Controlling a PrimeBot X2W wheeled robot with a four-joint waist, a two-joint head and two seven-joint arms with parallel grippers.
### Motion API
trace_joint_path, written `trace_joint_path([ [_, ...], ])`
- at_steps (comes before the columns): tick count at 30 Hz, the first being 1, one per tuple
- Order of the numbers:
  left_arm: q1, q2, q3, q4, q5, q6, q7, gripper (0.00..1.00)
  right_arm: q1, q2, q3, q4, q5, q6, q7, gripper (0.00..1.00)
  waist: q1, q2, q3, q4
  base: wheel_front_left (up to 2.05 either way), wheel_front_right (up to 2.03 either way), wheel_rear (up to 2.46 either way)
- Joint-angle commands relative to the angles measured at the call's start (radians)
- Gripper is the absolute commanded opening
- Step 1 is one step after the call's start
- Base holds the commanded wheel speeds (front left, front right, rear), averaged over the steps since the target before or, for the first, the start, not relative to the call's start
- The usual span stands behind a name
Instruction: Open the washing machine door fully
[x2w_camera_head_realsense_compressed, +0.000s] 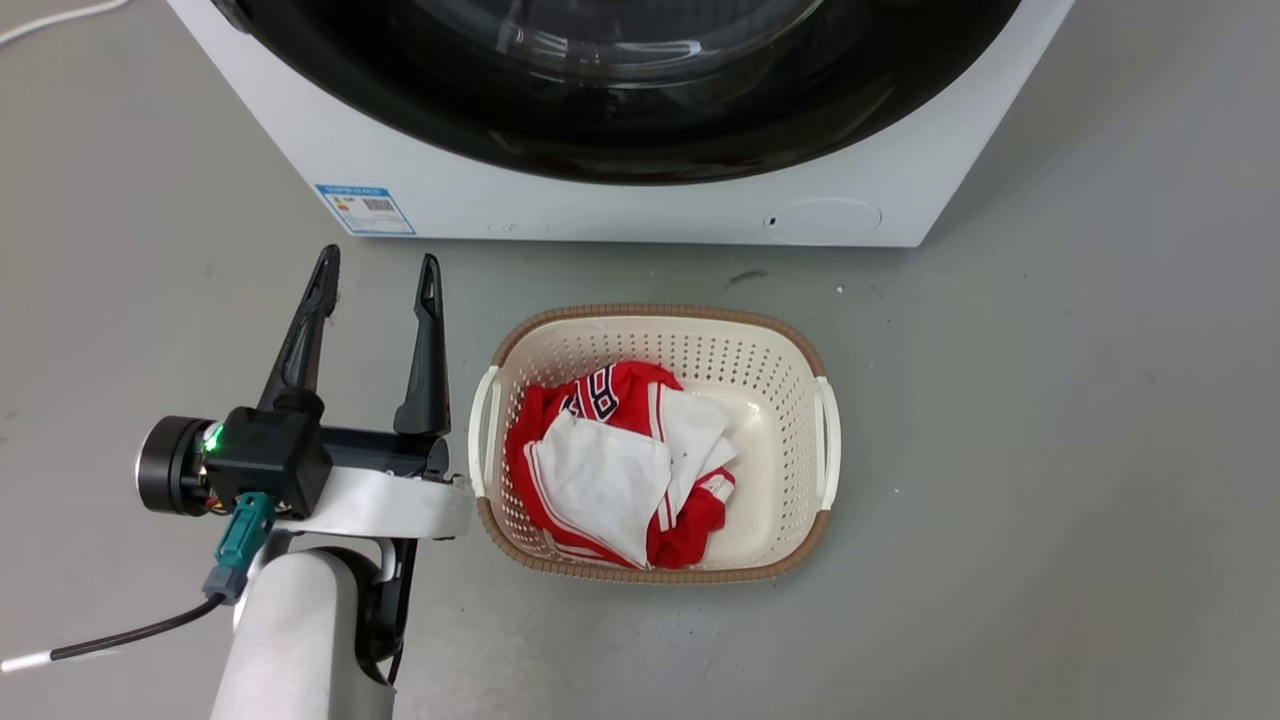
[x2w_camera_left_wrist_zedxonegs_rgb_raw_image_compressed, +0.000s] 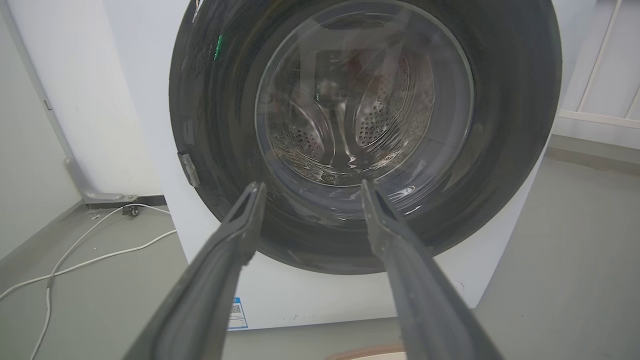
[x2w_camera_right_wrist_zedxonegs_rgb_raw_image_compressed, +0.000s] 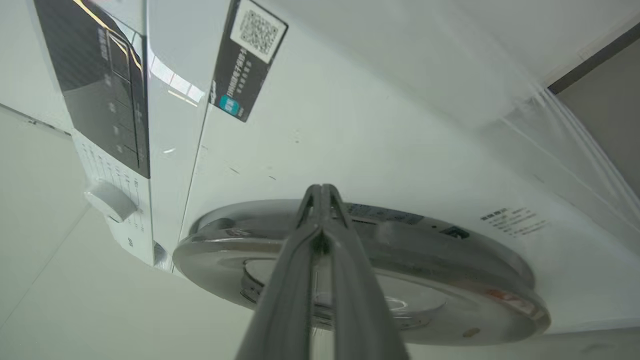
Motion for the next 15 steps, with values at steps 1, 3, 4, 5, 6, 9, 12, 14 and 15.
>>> trace_joint_path([
  [1, -0.012, 0.001, -0.001, -0.002, 0.001, -0.004, -0.002, 1.0, -0.014, 0.008, 0.008, 0.014, -0.013, 0.0, 0.013, 0.0, -0.0001, 0.0, 0.017, 0.007, 0.0, 0.0, 0.0],
  [3, -0.02, 0.0, 0.0, -0.004, 0.001, -0.007, -0.002, 1.0, -0.057, 0.02, 0.028, 0.047, -0.038, 0.0, 0.057, 0.0, -0.0001, 0.0, 0.034, 0.011, 0.0, 0.0, 0.0],
  [4, -0.023, -0.001, 0.0, -0.004, 0.001, -0.006, -0.002, 1.0, -0.075, 0.023, 0.036, 0.061, -0.052, 0.0, 0.077, 0.0, -0.0001, 0.0, 0.042, 0.014, 0.0, 0.0, 0.0],
  [5, -0.027, -0.001, 0.0, -0.004, 0.002, -0.008, -0.002, 1.0, -0.089, 0.027, 0.041, 0.074, -0.061, 0.0, 0.096, 0.0, -0.0001, 0.0, 0.049, 0.017, 0.0, 0.0, 0.0],
  [6, -0.031, -0.001, 0.0, -0.003, 0.002, -0.009, -0.002, 1.0, -0.102, 0.028, 0.047, 0.084, -0.073, 0.0, 0.11, 0.0, -0.0001, 0.0, 0.055, 0.021, 0.0, 0.0, 0.0],
  [9, -0.04, -0.003, 0.001, 0.002, -0.002, -0.009, -0.002, 1.0, -0.131, 0.033, 0.059, 0.109, -0.103, 0.0, 0.137, 0.0, -0.0001, 0.0, 0.072, 0.03, 0.0, 0.0, 0.0],
  [12, -0.048, -0.004, 0.0, -0.003, -0.002, -0.011, -0.002, 1.0, -0.156, 0.033, 0.06, 0.129, -0.132, 0.0, 0.131, 0.0, -0.0001, 0.0, 0.09, 0.039, 0.0, 0.0, 0.0],
  [14, -0.055, -0.004, -0.001, -0.008, 0.0, -0.013, -0.002, 1.0, -0.173, 0.037, 0.053, 0.142, -0.145, 0.0, 0.122, 0.0, -0.0001, 0.0, 0.101, 0.043, 0.0, 0.0, 0.0],
  [15, -0.058, -0.005, -0.002, -0.009, 0.001, -0.014, -0.002, 1.0, -0.181, 0.037, 0.051, 0.151, -0.154, 0.0, 0.117, 0.0, -0.0001, 0.0, 0.107, 0.045, 0.0, 0.0, 0.0],
])
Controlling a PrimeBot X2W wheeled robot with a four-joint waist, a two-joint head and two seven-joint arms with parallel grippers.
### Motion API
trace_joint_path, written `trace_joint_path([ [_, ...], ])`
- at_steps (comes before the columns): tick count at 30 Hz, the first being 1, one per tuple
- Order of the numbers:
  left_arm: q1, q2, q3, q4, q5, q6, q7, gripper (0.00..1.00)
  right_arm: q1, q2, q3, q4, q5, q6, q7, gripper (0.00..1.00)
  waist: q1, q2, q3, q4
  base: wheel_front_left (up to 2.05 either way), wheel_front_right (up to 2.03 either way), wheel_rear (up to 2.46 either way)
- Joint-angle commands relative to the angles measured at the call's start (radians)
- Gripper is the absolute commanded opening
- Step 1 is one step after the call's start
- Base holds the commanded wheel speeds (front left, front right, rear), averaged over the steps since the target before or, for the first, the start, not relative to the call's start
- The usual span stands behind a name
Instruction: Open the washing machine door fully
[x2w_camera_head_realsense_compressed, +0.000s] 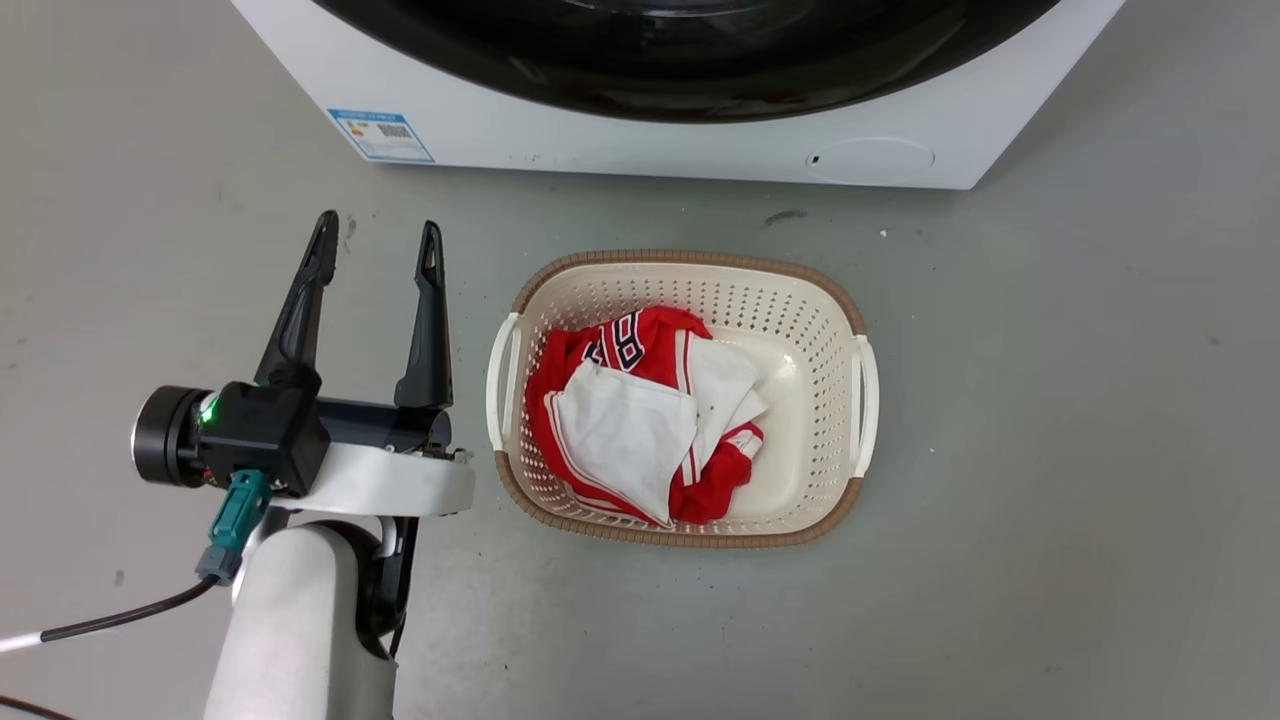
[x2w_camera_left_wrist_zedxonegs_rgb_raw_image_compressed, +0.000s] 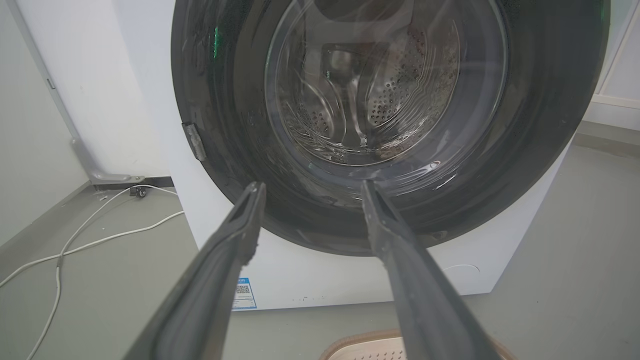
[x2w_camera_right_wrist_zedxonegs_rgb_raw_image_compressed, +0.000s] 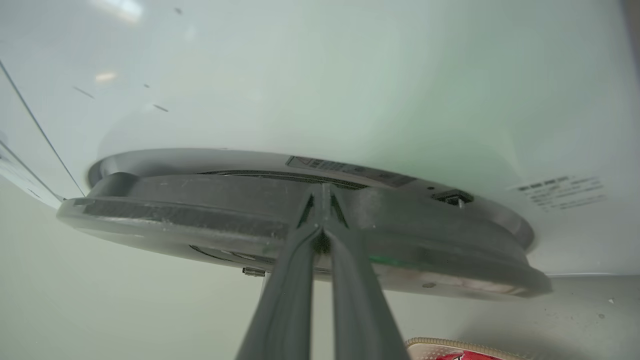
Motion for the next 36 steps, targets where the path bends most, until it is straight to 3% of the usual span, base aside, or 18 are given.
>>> trace_joint_path([
  [1, -0.018, -0.001, -0.003, -0.005, 0.002, -0.005, -0.002, 1.0, -0.017, 0.003, -0.004, 0.01, -0.005, 0.0, -0.009, 0.0, -0.0002, -0.0001, 0.01, 0.005, 0.0, 0.0, 0.0],
  [10, -0.036, -0.004, -0.016, -0.002, 0.001, -0.007, -0.002, 1.0, -0.071, 0.021, -0.022, 0.074, -0.046, 0.0, 0.0, 0.0, -0.0002, -0.0001, 0.042, 0.015, 0.0, 0.0, 0.0],
  [25, -0.038, -0.006, -0.03, 0.021, -0.003, -0.001, -0.002, 1.0, 0.005, 0.036, -0.017, 0.004, 0.004, 0.0, 0.285, 0.0, -0.0002, -0.0001, 0.012, -0.001, 0.0, 0.0, 0.0],
  [36, 0.013, -0.006, -0.028, 0.047, 0.003, 0.002, -0.002, 1.0, 0.195, 0.079, -0.005, -0.114, 0.05, 0.0, 0.468, 0.0, -0.0002, -0.0001, -0.109, -0.02, 0.0, 0.0, 0.0],
])
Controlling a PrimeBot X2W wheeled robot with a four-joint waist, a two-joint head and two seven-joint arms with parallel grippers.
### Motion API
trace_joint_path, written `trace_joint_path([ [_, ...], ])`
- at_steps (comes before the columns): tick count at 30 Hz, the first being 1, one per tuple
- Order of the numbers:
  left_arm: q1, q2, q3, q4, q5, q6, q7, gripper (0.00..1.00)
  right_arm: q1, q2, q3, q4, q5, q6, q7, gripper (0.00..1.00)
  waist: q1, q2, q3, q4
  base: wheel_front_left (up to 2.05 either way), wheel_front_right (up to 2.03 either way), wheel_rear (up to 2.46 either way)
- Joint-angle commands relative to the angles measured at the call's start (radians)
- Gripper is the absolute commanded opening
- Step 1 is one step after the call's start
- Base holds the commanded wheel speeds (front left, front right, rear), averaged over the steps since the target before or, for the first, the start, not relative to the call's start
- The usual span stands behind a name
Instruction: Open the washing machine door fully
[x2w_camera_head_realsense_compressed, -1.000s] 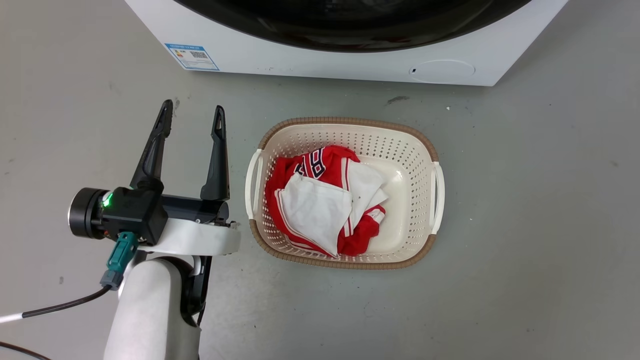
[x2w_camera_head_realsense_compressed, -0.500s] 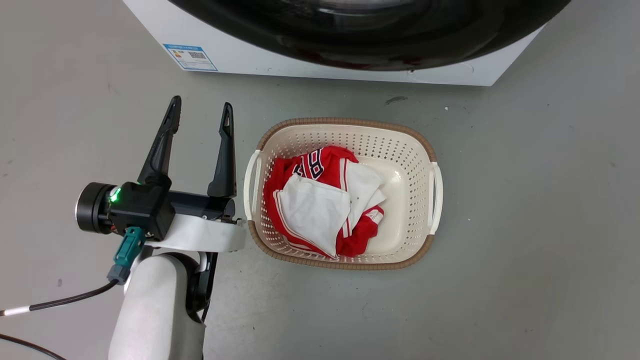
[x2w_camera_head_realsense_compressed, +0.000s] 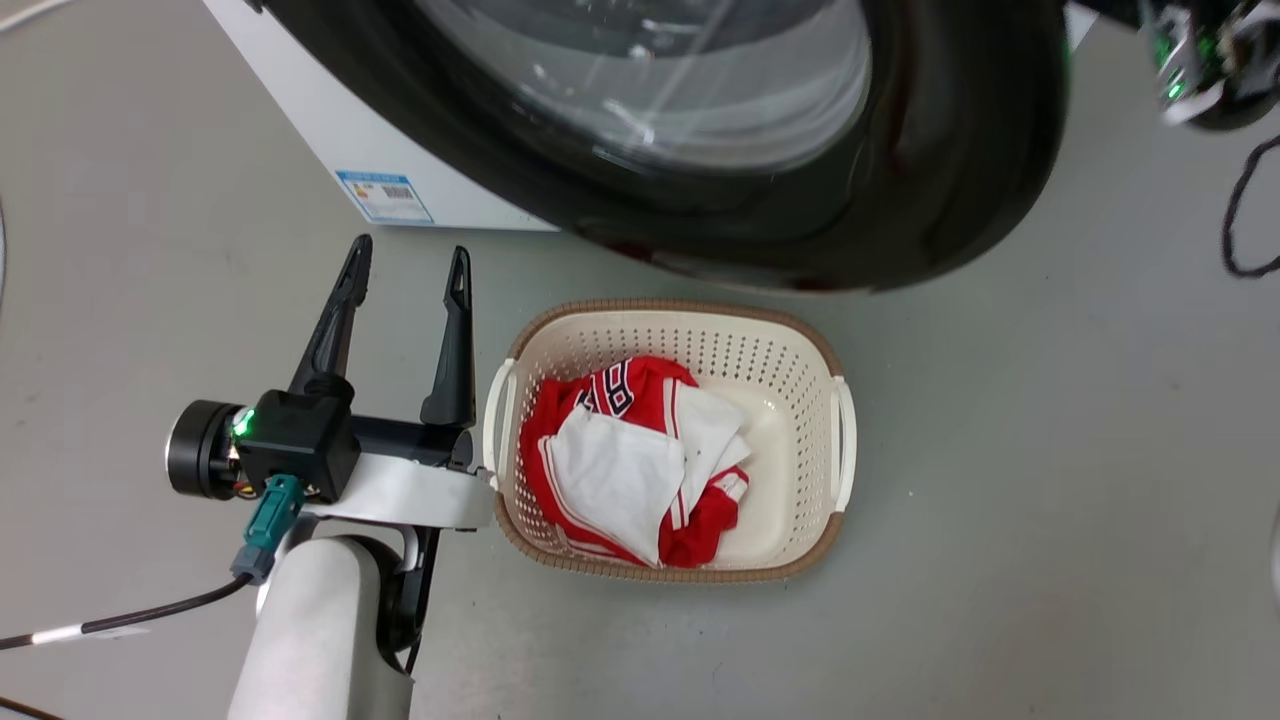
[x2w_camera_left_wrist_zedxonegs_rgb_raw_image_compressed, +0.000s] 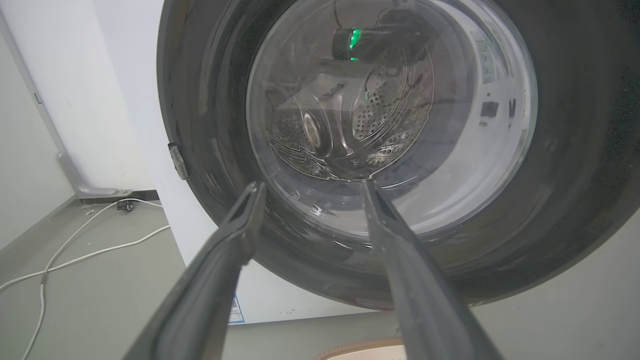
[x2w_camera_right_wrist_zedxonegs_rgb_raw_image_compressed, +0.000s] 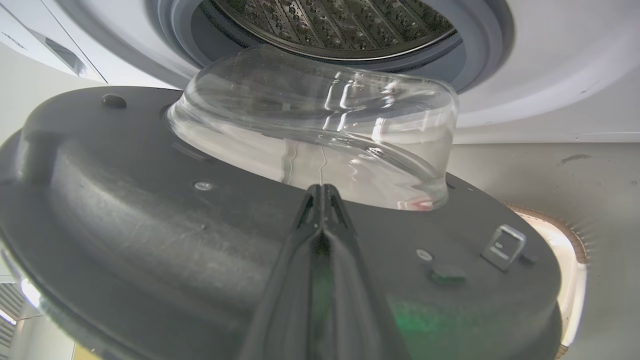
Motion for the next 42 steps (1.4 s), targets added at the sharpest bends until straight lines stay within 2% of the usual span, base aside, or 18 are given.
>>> trace_joint_path([
  [1, 0.015, -0.001, 0.0, 0.005, 0.004, 0.002, -0.002, 1.0, 0.04, 0.027, 0.009, -0.016, 0.006, 0.0, 0.02, 0.0, 0.0, 0.0, -0.037, -0.008, 0.0, 0.0, 0.0],
  [10, 0.083, -0.001, 0.003, 0.029, 0.004, 0.008, -0.002, 1.0, 0.294, 0.109, 0.034, -0.162, 0.063, 0.0, 0.146, 0.0, 0.0, 0.0, -0.16, -0.011, 0.0, 0.0, 0.0],
  [20, 0.128, -0.001, -0.015, 0.051, -0.005, 0.018, -0.002, 1.0, 0.475, 0.139, 0.126, -0.287, 0.169, 0.0, 0.207, 0.0, 0.0, 0.0, -0.23, 0.004, 0.0, 0.0, 0.0],
  [25, 0.131, -0.001, -0.024, 0.055, -0.009, 0.022, -0.002, 1.0, 0.526, 0.14, 0.223, -0.319, 0.27, 0.0, 0.172, 0.0, 0.0, 0.0, -0.241, 0.012, 0.0, 0.0, 0.0],
  [26, 0.136, -0.001, -0.026, 0.056, -0.013, 0.023, -0.002, 1.0, 0.549, 0.138, 0.277, -0.333, 0.312, 0.0, 0.15, 0.0, 0.0, 0.0, -0.244, 0.013, 0.0, 0.0, 0.0],
  [33, 0.142, -0.001, -0.03, 0.056, -0.013, 0.027, -0.002, 1.0, 0.583, 0.138, 0.409, -0.362, 0.401, 0.0, 0.074, 0.0, 0.0, 0.0, -0.248, 0.013, 0.0, 0.0, 0.0],
  [39, 0.15, -0.001, -0.029, 0.057, -0.014, 0.029, -0.002, 1.0, 0.596, 0.138, 0.487, -0.388, 0.442, 0.0, -0.02, 0.0, 0.0, 0.0, -0.253, 0.005, 0.0, 0.0, 0.0],
  [42, 0.156, -0.001, -0.027, 0.058, -0.015, 0.032, -0.002, 1.0, 0.614, 0.137, 0.497, -0.408, 0.449, 0.0, -0.111, 0.0, 0.0, 0.0, -0.259, -0.002, 0.0, 0.0, 0.0],
])
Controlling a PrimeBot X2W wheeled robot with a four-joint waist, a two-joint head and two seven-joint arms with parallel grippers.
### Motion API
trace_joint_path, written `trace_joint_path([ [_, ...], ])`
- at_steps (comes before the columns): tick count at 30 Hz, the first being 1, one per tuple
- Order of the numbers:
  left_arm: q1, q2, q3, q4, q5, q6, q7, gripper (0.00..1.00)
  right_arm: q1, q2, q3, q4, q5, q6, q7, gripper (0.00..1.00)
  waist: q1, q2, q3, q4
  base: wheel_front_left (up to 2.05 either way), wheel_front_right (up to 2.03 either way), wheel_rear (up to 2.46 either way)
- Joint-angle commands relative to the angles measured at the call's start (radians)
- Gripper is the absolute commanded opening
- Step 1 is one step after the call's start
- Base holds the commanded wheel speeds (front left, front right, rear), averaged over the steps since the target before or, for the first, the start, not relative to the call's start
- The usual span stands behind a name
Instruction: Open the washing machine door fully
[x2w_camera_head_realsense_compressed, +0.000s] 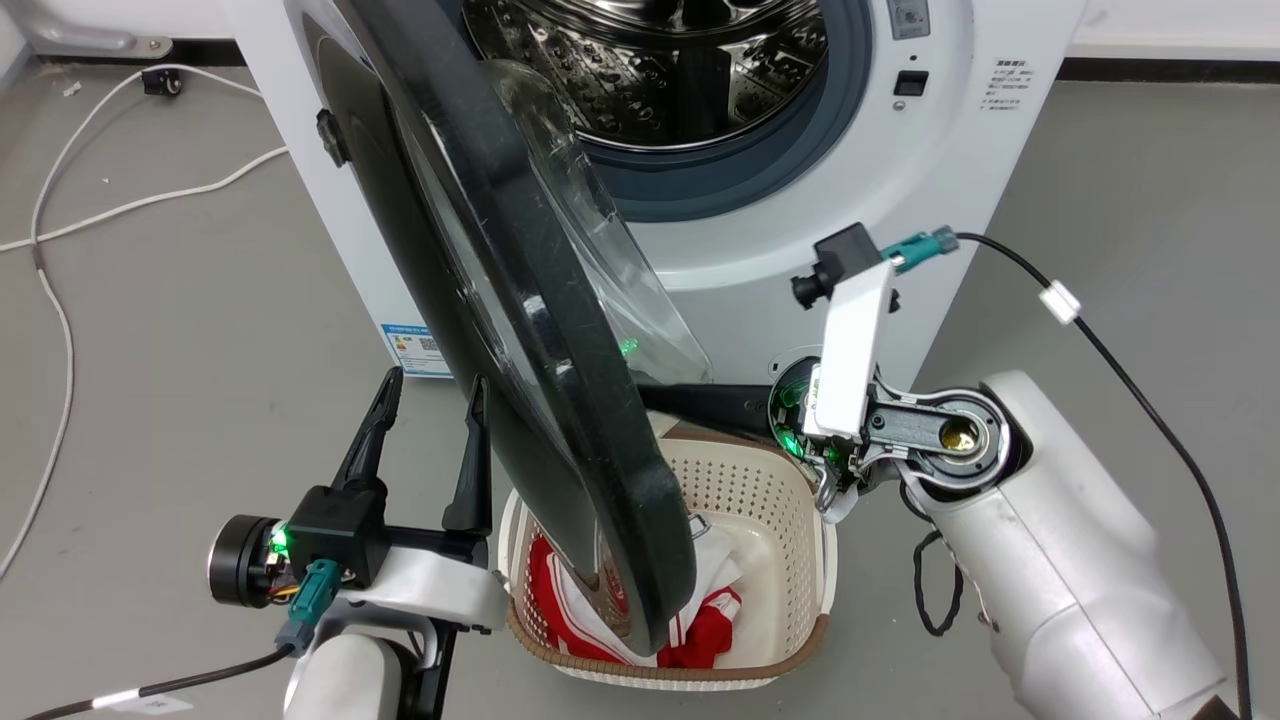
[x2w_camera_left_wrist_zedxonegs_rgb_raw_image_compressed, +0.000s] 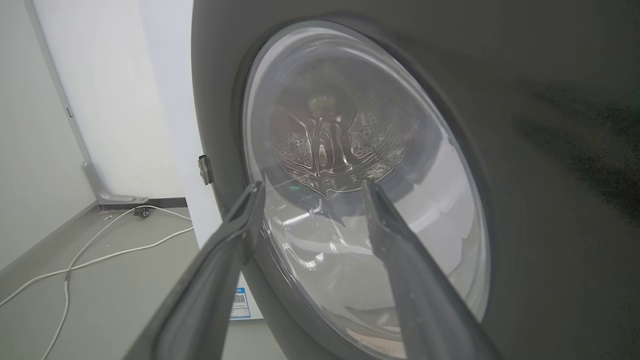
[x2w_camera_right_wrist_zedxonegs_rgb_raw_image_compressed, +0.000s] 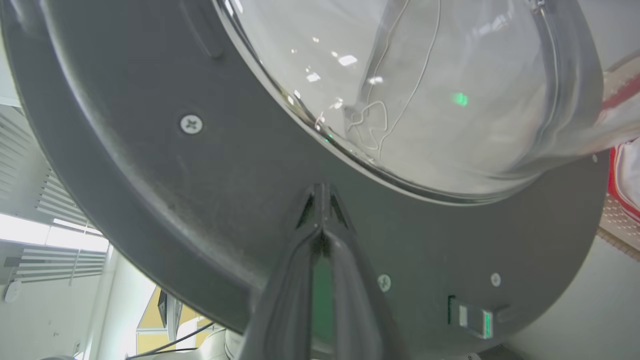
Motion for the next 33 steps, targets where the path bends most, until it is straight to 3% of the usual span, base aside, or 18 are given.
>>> trace_joint_path([
  [1, 0.01, -0.001, 0.001, 0.001, 0.0, 0.004, -0.002, 1.0, 0.02, 0.003, -0.003, -0.007, 0.012, 0.0, -0.026, 0.0, 0.0001, 0.0, -0.003, -0.003, 0.0, 0.0, 0.0],
  [10, 0.047, 0.0, 0.022, 0.003, 0.005, 0.007, -0.002, 1.0, 0.145, 0.002, -0.109, 0.004, 0.013, 0.0, -0.442, 0.0, 0.0001, 0.0, -0.037, -0.031, 0.0, 0.0, 0.0],
  [17, 0.08, 0.002, 0.044, 0.007, 0.009, 0.007, -0.002, 1.0, 0.3, -0.011, -0.223, -0.02, 0.057, 0.0, -0.62, 0.01, 0.0001, 0.0, -0.069, -0.053, 0.0, 0.0, 0.0],
  [21, 0.091, 0.002, 0.053, 0.006, 0.008, 0.008, -0.002, 1.0, 0.408, -0.03, -0.28, -0.079, 0.065, 0.0, -0.699, 0.96, 0.0001, 0.0, -0.078, -0.063, 0.0, 0.0, 0.0],
  [22, 0.095, 0.002, 0.056, 0.006, 0.008, 0.009, -0.002, 1.0, 0.434, -0.037, -0.288, -0.094, 0.054, 0.0, -0.722, 1.0, 0.0001, 0.0, -0.079, -0.066, 0.0, 0.0, 0.0],
  [27, 0.103, 0.002, 0.07, 0.005, 0.005, 0.008, -0.002, 1.0, 0.528, -0.066, -0.295, -0.21, -0.037, 0.0, -0.836, 1.0, 0.0001, 0.0, -0.085, -0.081, 0.0, 0.0, 0.0],
  [33, 0.101, 0.002, 0.078, 0.0, 0.004, 0.008, -0.002, 1.0, 0.577, -0.127, -0.26, -0.303, -0.376, 0.0, -1.05, 1.0, 0.0001, 0.0, -0.087, -0.092, 0.0, 0.0, 0.0],
])
